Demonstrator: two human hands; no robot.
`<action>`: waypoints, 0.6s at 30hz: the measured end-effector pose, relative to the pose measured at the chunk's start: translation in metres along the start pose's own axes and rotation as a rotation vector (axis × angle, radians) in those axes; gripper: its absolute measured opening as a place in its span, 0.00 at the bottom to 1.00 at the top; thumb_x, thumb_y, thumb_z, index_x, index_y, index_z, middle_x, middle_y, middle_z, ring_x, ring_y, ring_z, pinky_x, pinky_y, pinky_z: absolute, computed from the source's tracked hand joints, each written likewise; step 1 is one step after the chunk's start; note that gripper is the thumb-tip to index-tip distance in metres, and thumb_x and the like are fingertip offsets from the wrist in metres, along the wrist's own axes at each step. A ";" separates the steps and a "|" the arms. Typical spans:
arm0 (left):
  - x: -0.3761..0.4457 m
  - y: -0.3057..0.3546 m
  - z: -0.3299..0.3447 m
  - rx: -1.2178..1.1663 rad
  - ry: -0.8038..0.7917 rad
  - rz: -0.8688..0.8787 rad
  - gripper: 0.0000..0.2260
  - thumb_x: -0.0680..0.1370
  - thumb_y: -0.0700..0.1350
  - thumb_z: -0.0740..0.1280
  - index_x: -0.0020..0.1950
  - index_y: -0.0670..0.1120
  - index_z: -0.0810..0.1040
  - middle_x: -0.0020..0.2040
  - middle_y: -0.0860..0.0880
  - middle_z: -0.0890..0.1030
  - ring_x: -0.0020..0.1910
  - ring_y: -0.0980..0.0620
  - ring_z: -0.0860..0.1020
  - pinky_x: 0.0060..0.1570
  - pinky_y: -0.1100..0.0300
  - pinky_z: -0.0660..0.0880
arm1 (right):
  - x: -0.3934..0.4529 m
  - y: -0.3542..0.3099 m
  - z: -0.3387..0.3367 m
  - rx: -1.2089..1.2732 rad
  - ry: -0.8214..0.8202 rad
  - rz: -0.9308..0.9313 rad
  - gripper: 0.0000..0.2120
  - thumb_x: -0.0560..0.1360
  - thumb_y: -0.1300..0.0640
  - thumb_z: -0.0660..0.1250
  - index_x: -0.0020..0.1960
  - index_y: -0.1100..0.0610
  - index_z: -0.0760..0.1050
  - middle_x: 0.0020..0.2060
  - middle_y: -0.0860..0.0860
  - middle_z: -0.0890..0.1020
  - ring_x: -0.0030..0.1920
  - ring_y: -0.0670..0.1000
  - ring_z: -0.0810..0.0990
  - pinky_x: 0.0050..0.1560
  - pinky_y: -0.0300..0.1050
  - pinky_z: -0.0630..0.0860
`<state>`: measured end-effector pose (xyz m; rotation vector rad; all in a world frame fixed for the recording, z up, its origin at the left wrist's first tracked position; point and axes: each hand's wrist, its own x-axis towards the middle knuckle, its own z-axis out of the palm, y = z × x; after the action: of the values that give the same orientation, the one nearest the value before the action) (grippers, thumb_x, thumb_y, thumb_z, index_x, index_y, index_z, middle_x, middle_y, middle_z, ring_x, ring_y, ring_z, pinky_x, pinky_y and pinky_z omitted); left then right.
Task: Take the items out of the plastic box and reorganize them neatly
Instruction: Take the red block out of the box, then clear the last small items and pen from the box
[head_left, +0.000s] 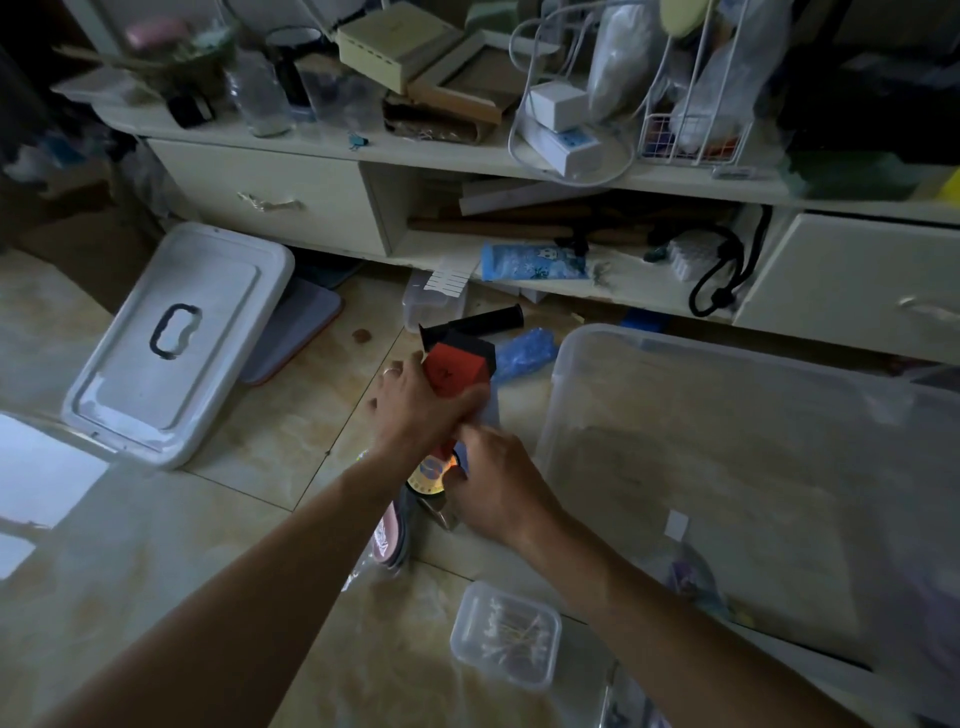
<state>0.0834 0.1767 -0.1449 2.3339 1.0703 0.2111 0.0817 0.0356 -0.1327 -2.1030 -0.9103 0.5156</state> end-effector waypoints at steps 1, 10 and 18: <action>0.002 0.001 -0.001 0.051 -0.046 0.013 0.34 0.63 0.65 0.72 0.63 0.50 0.70 0.53 0.49 0.72 0.57 0.47 0.72 0.59 0.46 0.72 | -0.003 0.003 -0.001 -0.045 0.045 -0.009 0.09 0.74 0.63 0.63 0.54 0.60 0.76 0.54 0.55 0.79 0.54 0.55 0.78 0.46 0.38 0.68; -0.002 0.002 0.009 0.012 0.058 0.087 0.35 0.65 0.59 0.72 0.71 0.54 0.68 0.55 0.51 0.76 0.62 0.47 0.67 0.52 0.56 0.59 | -0.024 0.041 -0.005 -0.394 0.191 -0.083 0.11 0.73 0.58 0.60 0.50 0.59 0.80 0.55 0.54 0.78 0.55 0.54 0.76 0.54 0.48 0.76; -0.002 0.013 0.020 0.185 0.088 0.112 0.38 0.69 0.62 0.69 0.74 0.50 0.61 0.71 0.42 0.67 0.70 0.40 0.62 0.67 0.44 0.58 | -0.034 0.046 -0.030 -0.144 0.227 -0.144 0.10 0.78 0.59 0.60 0.51 0.56 0.80 0.58 0.50 0.76 0.59 0.47 0.73 0.59 0.34 0.71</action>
<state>0.0979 0.1599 -0.1537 2.5745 1.0406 0.2693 0.0974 -0.0254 -0.1479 -2.1509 -0.9812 0.1367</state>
